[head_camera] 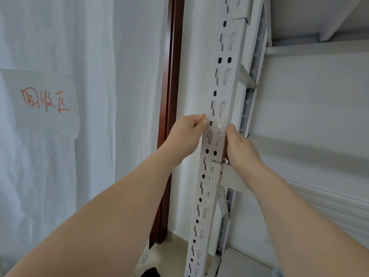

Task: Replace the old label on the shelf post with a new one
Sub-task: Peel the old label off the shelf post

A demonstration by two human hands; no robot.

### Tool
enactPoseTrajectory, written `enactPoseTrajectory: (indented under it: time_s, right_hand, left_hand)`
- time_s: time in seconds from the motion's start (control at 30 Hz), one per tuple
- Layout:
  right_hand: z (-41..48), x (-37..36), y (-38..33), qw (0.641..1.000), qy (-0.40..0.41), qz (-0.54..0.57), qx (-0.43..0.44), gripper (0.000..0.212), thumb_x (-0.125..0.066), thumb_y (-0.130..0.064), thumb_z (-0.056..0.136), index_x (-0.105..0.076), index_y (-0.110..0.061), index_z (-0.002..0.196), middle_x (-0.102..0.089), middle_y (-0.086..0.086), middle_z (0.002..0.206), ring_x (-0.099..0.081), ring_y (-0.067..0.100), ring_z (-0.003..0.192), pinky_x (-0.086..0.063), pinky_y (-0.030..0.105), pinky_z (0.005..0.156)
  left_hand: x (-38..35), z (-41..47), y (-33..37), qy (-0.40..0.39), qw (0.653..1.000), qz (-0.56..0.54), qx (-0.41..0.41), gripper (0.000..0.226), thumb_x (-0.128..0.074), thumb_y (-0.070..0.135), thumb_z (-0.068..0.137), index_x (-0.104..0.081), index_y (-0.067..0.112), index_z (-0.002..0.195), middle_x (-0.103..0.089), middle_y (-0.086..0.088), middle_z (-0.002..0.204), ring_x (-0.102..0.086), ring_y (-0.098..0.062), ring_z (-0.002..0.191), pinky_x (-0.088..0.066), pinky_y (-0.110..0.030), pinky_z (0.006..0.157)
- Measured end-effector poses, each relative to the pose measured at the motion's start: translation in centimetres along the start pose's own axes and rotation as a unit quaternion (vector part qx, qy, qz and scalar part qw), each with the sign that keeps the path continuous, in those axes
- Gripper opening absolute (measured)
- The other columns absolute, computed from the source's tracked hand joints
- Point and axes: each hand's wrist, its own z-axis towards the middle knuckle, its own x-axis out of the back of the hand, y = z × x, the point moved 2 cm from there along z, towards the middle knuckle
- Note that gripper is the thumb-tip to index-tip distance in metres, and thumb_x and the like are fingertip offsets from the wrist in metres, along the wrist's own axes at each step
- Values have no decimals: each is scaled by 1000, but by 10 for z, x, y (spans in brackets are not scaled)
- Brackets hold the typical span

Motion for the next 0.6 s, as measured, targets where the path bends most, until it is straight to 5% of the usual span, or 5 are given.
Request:
enactPoseTrajectory:
  time_s: [0.17, 0.4, 0.6]
  right_hand:
    - [2, 0, 2, 1000, 3, 0, 3, 48, -19, -61, 88, -51, -28, 71, -59, -2, 85, -55, 27, 92, -45, 53, 104]
    - [4, 0, 1, 1000, 7, 2, 4, 48, -19, -55, 93, -47, -26, 67, -54, -2, 77, -51, 26, 85, -45, 51, 99]
    - [5, 0, 3, 1000, 1, -2, 4, 47, -19, -58, 91, -50, -29, 73, -56, -2, 85, -53, 26, 91, -45, 53, 104]
  left_hand:
    - [-3, -2, 2, -14, 998, -57, 23, 28, -43, 20, 100, -67, 17, 86, -45, 22, 38, -40, 4, 34, -29, -3, 40]
    - [-6, -1, 0, 8, 996, -85, 41, 30, -50, 26, 97, -69, 33, 75, -57, 1, 82, -40, -12, 73, -36, -18, 56]
    - [-4, -4, 4, -10, 994, -105, 30, 31, -46, 16, 98, -67, 31, 82, -66, 31, 63, -56, 14, 59, -39, -3, 52]
